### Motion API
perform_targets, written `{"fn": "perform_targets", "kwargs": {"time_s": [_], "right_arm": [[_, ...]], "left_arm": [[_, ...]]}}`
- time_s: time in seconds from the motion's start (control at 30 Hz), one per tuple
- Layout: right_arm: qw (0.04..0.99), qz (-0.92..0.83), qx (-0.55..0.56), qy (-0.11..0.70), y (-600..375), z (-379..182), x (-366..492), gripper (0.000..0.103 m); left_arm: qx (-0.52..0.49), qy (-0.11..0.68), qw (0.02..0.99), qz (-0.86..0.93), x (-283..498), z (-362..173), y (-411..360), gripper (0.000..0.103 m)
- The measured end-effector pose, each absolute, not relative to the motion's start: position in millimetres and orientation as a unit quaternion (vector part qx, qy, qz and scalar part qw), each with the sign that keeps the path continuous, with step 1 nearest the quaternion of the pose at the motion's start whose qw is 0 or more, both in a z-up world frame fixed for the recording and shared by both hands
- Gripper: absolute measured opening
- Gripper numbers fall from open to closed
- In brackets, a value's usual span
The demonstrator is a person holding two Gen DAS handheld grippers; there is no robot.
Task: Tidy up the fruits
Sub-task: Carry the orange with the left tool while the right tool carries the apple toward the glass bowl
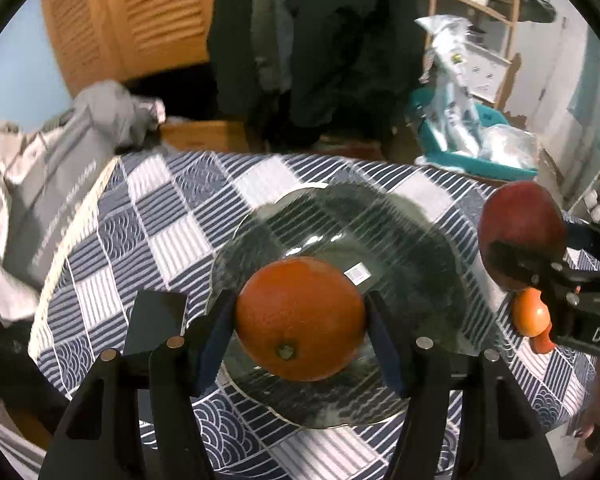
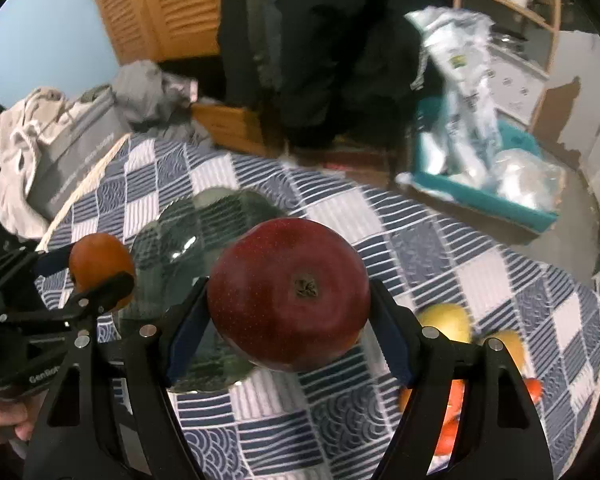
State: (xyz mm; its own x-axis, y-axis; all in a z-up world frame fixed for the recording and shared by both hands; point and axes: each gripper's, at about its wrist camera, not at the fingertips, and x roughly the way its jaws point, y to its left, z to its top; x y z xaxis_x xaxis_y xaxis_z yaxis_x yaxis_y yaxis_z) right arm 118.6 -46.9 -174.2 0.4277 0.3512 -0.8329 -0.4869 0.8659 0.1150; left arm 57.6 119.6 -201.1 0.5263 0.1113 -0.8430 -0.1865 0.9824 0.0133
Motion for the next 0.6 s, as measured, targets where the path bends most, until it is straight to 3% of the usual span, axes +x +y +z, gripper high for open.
{"fn": "perform_targets", "kwargs": {"time_s": [0.6], "right_arm": [[0.794, 0.279, -0.118, 0.528, -5.2, -238.0, 115.3, 0.077]], "left_arm": [[-0.032, 0.548, 0.831, 0.088, 53.2, -262.3, 133.3, 0.066]]}}
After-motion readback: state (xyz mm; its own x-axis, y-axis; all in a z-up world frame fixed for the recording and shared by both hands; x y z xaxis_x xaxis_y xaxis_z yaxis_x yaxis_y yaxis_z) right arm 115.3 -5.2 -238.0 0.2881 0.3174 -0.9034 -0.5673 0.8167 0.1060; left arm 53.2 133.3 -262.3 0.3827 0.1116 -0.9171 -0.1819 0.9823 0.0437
